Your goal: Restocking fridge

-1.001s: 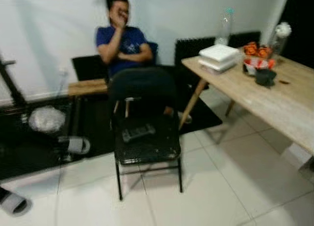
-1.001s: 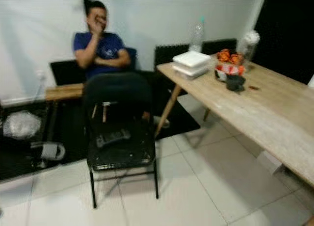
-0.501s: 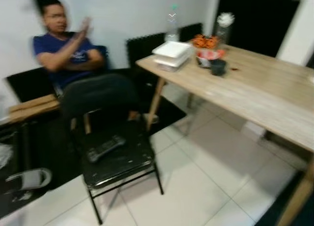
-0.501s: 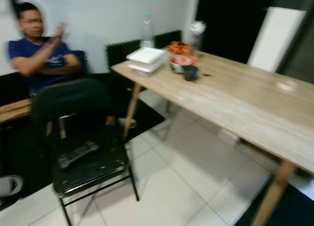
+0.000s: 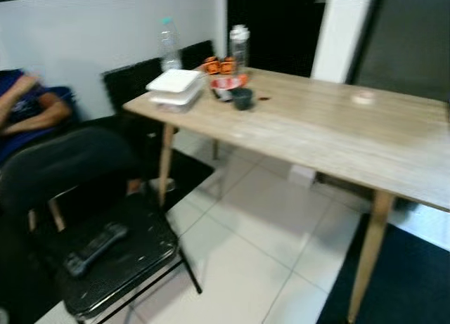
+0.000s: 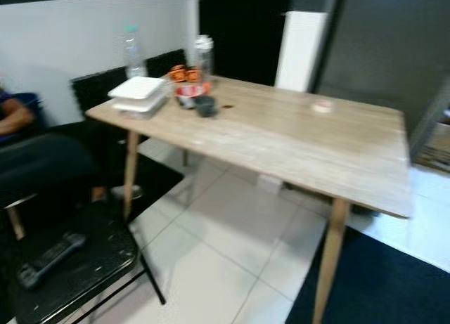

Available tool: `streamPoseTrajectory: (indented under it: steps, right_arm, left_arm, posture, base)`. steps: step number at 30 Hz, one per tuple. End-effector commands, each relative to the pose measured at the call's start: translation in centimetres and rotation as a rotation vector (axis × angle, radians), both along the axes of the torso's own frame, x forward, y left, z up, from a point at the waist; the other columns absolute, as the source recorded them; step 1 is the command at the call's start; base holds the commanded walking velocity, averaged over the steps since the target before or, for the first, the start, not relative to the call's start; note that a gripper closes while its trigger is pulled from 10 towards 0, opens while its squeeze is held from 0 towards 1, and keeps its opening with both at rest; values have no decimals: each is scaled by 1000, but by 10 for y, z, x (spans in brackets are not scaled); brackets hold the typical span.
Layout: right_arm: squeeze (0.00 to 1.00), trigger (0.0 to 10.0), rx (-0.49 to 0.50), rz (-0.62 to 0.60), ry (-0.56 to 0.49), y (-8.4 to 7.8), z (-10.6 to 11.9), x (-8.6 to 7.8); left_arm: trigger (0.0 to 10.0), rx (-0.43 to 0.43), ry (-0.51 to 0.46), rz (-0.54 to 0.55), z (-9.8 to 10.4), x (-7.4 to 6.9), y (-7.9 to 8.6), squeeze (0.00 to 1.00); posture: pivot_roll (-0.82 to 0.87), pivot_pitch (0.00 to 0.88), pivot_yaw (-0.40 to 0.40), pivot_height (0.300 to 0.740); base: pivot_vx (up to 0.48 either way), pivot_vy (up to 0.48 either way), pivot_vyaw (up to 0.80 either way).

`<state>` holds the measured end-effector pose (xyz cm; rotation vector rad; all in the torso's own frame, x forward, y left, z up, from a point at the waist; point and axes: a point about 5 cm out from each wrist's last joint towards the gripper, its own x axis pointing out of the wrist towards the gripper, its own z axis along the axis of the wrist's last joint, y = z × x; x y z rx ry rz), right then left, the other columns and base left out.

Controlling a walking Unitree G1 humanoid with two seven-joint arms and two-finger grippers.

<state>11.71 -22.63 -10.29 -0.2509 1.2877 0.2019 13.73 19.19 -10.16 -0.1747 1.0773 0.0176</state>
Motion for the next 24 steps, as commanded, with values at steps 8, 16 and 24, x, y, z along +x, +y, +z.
streamPoseTrajectory:
  steps: [8,16,24]
  right_arm:
    - [0,10000,16,3,-19,7,-1,3]
    - [0,10000,15,5,-18,7,-1,3]
    - [0,10000,16,3,-20,7,0,3]
  left_arm:
    - [10000,9,39,4,-4,-14,4,0]
    - [10000,10,41,2,-4,-14,4,0]
    - [10000,9,44,-3,-4,-14,4,0]
  posture:
    - [-96,0,27,740]
    - [-97,0,27,740]
    - [-97,0,31,740]
  base:
    - [0,0,0]
    - [0,0,0]
    - [0,0,0]
